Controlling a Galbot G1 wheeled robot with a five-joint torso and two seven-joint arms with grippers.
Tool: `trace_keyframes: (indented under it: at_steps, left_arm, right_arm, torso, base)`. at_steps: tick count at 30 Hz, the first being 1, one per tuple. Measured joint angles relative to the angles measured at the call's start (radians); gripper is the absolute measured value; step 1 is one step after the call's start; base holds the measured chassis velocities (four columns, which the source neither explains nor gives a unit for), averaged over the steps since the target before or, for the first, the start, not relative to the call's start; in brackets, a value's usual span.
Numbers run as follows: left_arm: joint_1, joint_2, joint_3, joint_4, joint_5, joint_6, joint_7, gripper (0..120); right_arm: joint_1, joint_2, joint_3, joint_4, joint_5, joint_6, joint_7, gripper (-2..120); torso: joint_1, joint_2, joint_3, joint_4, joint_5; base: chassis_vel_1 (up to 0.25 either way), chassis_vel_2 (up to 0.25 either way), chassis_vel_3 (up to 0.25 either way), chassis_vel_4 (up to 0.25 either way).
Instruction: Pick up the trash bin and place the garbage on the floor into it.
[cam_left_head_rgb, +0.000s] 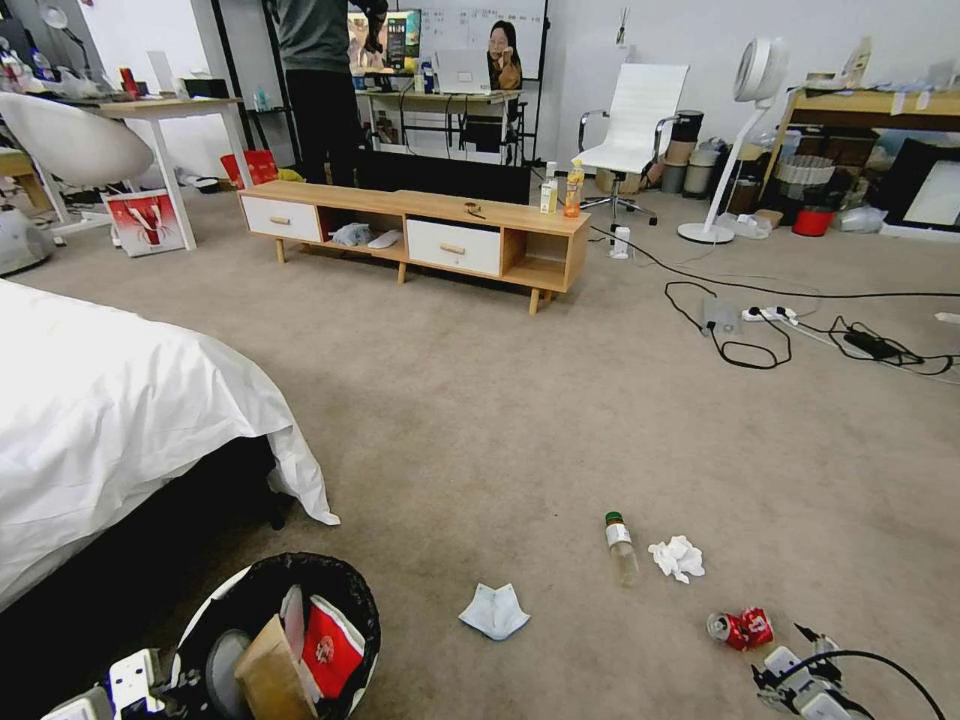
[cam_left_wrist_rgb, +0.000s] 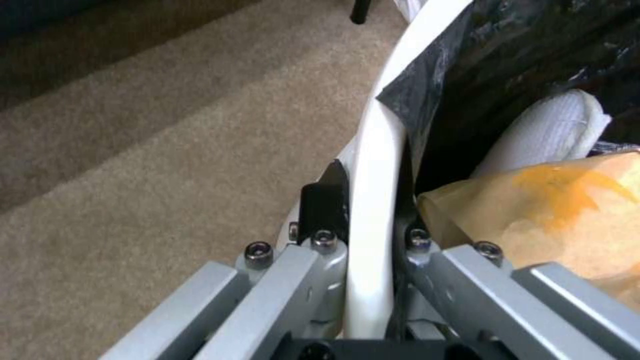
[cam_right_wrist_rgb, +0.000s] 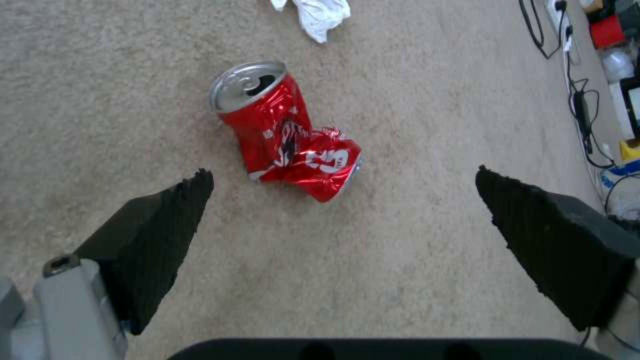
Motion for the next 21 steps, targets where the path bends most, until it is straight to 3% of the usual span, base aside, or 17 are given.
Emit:
trace_keyframes:
  at_steps: [21]
  left_arm:
    - [-0.012,-0.001,-0.002,0.024,-0.002,-0.001,0.002,2]
  right_arm:
    - [0.144,0.071,-0.074,-0.126,-0.017,0.039,-0.022,100]
  torso:
    - [0.000,0.000,0.000,0.0001,-0.0001]
  base:
    - [0.000,0.000,0.000,0.000]
